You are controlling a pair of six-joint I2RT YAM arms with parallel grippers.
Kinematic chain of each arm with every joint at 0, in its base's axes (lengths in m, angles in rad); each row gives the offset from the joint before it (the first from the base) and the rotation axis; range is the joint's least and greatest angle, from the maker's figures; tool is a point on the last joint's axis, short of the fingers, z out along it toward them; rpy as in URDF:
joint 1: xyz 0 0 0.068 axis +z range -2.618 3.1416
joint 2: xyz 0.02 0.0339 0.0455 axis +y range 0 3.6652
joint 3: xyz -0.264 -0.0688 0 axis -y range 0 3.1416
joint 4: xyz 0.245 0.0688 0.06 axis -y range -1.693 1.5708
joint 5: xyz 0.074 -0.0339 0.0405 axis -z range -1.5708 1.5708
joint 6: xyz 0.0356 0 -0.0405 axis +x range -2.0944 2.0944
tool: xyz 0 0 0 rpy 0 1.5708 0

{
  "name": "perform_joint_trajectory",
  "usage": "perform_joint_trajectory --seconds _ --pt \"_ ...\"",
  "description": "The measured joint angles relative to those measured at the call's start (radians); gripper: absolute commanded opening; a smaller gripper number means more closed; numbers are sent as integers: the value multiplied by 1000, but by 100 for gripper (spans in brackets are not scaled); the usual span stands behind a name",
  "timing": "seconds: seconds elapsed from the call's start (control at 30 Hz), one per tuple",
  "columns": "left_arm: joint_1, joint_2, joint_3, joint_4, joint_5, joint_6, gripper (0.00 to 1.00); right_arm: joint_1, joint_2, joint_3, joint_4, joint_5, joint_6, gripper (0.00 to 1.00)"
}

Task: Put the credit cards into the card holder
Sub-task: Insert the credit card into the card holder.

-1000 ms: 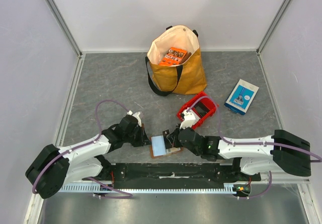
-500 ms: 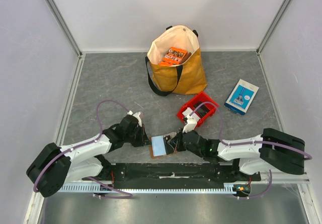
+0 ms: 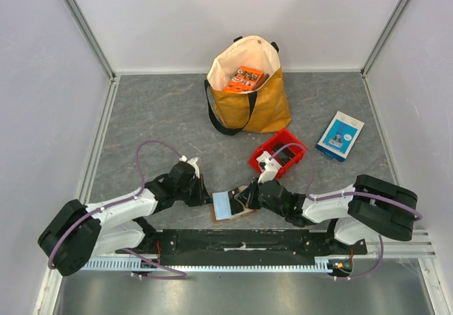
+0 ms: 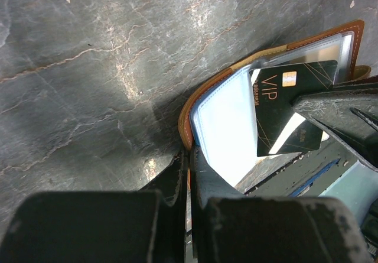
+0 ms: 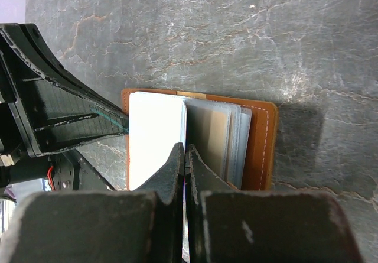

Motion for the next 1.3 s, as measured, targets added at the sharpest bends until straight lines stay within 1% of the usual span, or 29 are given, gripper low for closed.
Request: perform_joint_trajectory --seconds 0.2,0.43,0.7,0.8,0.9,1.07,1.2,1.23,1.3 --pt "0 1 0 0 0 0 2 -5 29 0 39 -34 9 0" --pt "0 0 0 0 -3 0 2 -9 34 -15 57 -58 61 0" --pt "-1 0 0 0 -3 -5 2 -9 -41 -8 -86 -40 115 0" --pt "-2 -1 0 0 -6 -11 2 -6 -50 -5 -112 -34 127 0" --pt "-4 -2 0 0 -7 -11 2 -4 -30 6 -106 -45 130 0" --pt "-4 -2 0 -6 -15 -11 2 -4 48 39 -50 -74 135 0" --pt "-4 -8 0 -8 -17 -11 2 -4 63 43 -36 -84 149 0" --pt "-4 -9 0 -9 -18 -11 2 -4 63 45 -38 -84 153 3" --pt "-4 -11 -1 -12 -19 -11 2 -3 64 53 -49 -86 156 13"
